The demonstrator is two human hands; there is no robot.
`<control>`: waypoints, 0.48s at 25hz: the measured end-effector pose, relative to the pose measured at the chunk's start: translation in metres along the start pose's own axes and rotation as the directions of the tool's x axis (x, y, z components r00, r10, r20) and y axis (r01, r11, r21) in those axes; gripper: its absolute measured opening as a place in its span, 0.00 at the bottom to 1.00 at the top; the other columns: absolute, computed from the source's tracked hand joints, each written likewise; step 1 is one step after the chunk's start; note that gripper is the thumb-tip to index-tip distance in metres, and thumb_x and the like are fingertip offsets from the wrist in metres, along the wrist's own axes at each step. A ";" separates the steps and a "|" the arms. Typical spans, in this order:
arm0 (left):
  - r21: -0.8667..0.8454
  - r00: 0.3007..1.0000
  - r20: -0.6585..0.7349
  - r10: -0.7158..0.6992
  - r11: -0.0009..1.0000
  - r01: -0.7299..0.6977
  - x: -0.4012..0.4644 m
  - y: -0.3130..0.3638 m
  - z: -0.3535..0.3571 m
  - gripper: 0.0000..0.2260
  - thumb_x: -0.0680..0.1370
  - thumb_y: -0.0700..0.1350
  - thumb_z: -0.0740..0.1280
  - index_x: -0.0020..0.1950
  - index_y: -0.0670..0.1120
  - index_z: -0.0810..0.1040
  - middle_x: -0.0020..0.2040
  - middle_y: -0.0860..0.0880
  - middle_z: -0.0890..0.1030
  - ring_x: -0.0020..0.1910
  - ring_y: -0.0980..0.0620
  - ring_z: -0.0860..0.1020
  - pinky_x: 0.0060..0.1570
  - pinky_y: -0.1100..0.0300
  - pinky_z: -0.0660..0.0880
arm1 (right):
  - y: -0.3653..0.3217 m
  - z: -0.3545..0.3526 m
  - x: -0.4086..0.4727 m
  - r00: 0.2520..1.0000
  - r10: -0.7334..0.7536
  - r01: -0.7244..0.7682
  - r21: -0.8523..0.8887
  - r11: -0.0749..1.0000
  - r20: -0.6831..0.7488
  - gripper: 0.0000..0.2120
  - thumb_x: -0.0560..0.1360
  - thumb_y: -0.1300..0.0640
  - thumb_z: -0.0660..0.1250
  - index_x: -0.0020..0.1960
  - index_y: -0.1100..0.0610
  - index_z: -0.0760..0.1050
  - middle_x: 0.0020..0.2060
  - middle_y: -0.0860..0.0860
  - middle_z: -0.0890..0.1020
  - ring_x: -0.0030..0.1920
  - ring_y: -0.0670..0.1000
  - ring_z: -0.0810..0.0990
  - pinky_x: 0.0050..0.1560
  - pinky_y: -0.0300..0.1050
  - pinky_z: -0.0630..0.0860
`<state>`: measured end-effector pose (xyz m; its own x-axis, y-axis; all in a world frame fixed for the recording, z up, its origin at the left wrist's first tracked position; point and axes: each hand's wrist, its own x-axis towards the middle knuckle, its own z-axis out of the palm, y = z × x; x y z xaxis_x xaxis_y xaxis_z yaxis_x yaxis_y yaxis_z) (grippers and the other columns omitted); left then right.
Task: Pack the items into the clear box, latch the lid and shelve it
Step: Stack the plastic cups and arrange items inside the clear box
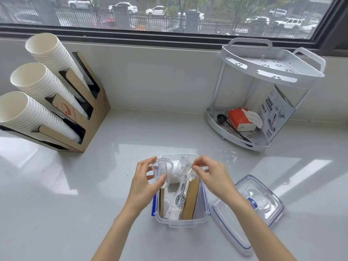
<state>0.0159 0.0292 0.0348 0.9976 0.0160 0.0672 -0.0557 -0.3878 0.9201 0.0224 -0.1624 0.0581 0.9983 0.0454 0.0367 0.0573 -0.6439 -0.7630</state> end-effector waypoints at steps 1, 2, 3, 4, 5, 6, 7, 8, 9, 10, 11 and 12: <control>-0.001 1.000 0.010 0.000 1.000 0.000 0.000 0.000 0.001 0.23 0.71 0.41 0.69 0.64 0.46 0.67 0.59 0.52 0.68 0.55 0.54 0.71 0.52 0.64 0.70 | -0.005 -0.005 0.001 0.999 -0.013 0.014 0.015 1.000 -0.043 0.04 0.76 0.59 0.63 0.47 0.56 0.77 0.42 0.44 0.79 0.47 0.45 0.76 0.51 0.38 0.70; -0.001 1.000 0.019 0.000 1.000 0.000 0.000 0.001 0.001 0.23 0.71 0.41 0.69 0.64 0.46 0.67 0.59 0.52 0.68 0.55 0.54 0.71 0.52 0.64 0.70 | -0.010 -0.009 0.001 0.996 -0.032 0.034 0.028 0.999 -0.080 0.04 0.76 0.59 0.63 0.47 0.55 0.77 0.42 0.44 0.79 0.47 0.45 0.76 0.52 0.39 0.71; -0.003 1.000 0.026 0.001 1.000 -0.001 -0.001 0.001 0.002 0.23 0.71 0.41 0.69 0.64 0.46 0.67 0.59 0.52 0.68 0.55 0.54 0.71 0.53 0.63 0.70 | -0.015 -0.012 0.002 0.992 -0.060 0.064 0.031 0.998 -0.109 0.05 0.76 0.59 0.63 0.47 0.55 0.78 0.42 0.44 0.79 0.48 0.46 0.76 0.52 0.39 0.71; -0.006 1.000 0.031 0.003 1.000 -0.003 0.000 0.001 0.003 0.23 0.71 0.41 0.69 0.64 0.46 0.67 0.59 0.52 0.68 0.55 0.54 0.71 0.53 0.62 0.70 | -0.020 -0.013 0.001 0.987 -0.096 0.099 0.018 0.995 -0.130 0.05 0.76 0.59 0.64 0.47 0.55 0.78 0.42 0.43 0.79 0.48 0.46 0.76 0.52 0.38 0.70; -0.007 0.999 0.035 0.005 1.000 -0.005 0.000 0.002 0.003 0.23 0.71 0.41 0.69 0.64 0.46 0.68 0.59 0.52 0.68 0.55 0.54 0.72 0.54 0.62 0.70 | -0.024 -0.012 0.001 0.980 -0.134 0.135 -0.003 0.991 -0.146 0.05 0.76 0.59 0.64 0.47 0.56 0.78 0.42 0.43 0.79 0.48 0.46 0.76 0.52 0.38 0.70; -0.004 0.999 0.036 0.007 1.000 -0.007 0.000 0.002 0.004 0.23 0.71 0.41 0.69 0.64 0.46 0.68 0.59 0.52 0.68 0.55 0.53 0.72 0.53 0.62 0.70 | -0.028 -0.011 0.001 0.974 -0.163 0.161 -0.026 0.987 -0.158 0.05 0.76 0.59 0.64 0.47 0.56 0.78 0.43 0.44 0.80 0.49 0.46 0.76 0.52 0.39 0.70; 0.000 0.999 0.035 0.010 1.000 -0.010 0.000 0.001 0.004 0.23 0.71 0.41 0.69 0.64 0.46 0.68 0.59 0.52 0.68 0.55 0.53 0.72 0.53 0.63 0.70 | -0.030 -0.010 0.002 0.969 -0.182 0.177 -0.044 0.983 -0.170 0.05 0.76 0.59 0.64 0.47 0.56 0.78 0.44 0.46 0.80 0.49 0.47 0.76 0.53 0.40 0.71; 0.004 0.999 0.035 0.011 1.000 -0.011 -0.001 0.000 0.004 0.23 0.70 0.41 0.69 0.64 0.46 0.68 0.58 0.52 0.68 0.55 0.53 0.72 0.52 0.64 0.70 | -0.031 -0.009 0.001 0.965 -0.191 0.184 -0.055 0.981 -0.180 0.04 0.76 0.59 0.64 0.47 0.56 0.78 0.45 0.47 0.81 0.50 0.47 0.75 0.52 0.40 0.70; 0.006 0.999 0.035 0.012 1.000 -0.013 -0.001 0.000 0.004 0.23 0.70 0.41 0.70 0.64 0.47 0.68 0.58 0.52 0.68 0.55 0.53 0.72 0.51 0.65 0.70 | -0.032 -0.008 0.001 0.962 -0.197 0.189 -0.060 0.980 -0.187 0.04 0.76 0.59 0.64 0.47 0.56 0.78 0.45 0.47 0.81 0.50 0.47 0.74 0.52 0.39 0.69; 0.007 0.999 0.035 0.012 1.000 -0.013 -0.002 -0.001 0.004 0.23 0.70 0.41 0.70 0.64 0.47 0.68 0.58 0.52 0.68 0.55 0.53 0.72 0.51 0.65 0.70 | -0.032 -0.007 0.001 0.960 -0.205 0.197 -0.062 0.978 -0.191 0.04 0.75 0.59 0.64 0.47 0.56 0.78 0.45 0.47 0.80 0.50 0.46 0.74 0.51 0.37 0.68; 0.006 0.999 0.037 0.011 1.000 -0.012 -0.003 -0.001 0.004 0.23 0.70 0.41 0.70 0.64 0.47 0.68 0.58 0.52 0.68 0.55 0.53 0.73 0.52 0.65 0.70 | -0.032 -0.007 0.000 0.957 -0.217 0.208 -0.067 0.976 -0.192 0.04 0.75 0.59 0.64 0.47 0.56 0.78 0.44 0.46 0.80 0.49 0.46 0.73 0.50 0.35 0.67; 0.003 0.999 0.041 0.010 1.000 -0.010 -0.003 -0.002 0.005 0.23 0.70 0.41 0.70 0.64 0.47 0.68 0.58 0.52 0.68 0.55 0.53 0.73 0.53 0.63 0.70 | -0.033 -0.005 -0.001 0.954 -0.233 0.223 -0.075 0.972 -0.190 0.04 0.75 0.59 0.64 0.47 0.56 0.78 0.43 0.45 0.79 0.49 0.46 0.73 0.49 0.32 0.66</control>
<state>0.0128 0.0253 0.0311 0.9978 -0.0256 0.0603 -0.0655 -0.3911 0.9180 0.0200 -0.1453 0.0868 0.9409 0.0486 0.3351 0.2788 -0.6729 -0.6852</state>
